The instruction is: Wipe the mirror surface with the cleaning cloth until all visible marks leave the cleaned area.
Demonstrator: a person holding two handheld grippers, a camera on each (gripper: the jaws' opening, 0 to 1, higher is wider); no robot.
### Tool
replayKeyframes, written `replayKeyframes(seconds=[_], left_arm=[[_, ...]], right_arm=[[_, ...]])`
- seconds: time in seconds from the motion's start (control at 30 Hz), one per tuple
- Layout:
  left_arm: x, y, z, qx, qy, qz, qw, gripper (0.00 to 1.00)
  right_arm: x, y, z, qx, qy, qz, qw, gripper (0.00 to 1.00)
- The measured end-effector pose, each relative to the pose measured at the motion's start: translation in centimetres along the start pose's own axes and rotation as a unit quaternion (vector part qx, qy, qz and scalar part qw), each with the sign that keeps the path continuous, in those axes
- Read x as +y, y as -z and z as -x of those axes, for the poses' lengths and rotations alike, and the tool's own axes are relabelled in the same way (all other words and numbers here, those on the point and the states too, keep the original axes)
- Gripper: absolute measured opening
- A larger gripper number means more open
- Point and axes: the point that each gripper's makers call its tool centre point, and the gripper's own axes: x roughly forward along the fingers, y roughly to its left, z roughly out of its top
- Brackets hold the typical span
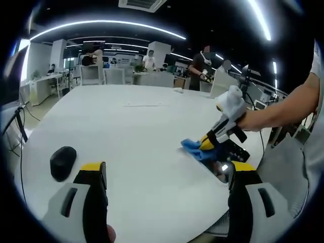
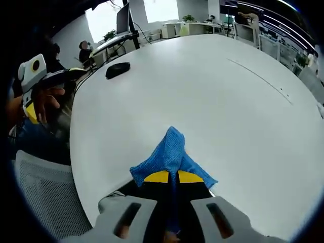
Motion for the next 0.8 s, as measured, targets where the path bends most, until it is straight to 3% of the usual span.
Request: replayKeyframes(seconds=[0.4,0.8], left_arm=[[0.5,-0.3,0.1,-0.003,-0.004,-0.001,1.0,0.99],[0.7,-0.7,0.2,-0.004,-0.01,-0.001,0.9999,0.99]], right_arm=[[-0.1,0.2,0.1,0.001,-0.003,0.006,1.0,0.0],[-1.5,1.6,1.1,0.009,0.004,-0.001,1.0,0.0]])
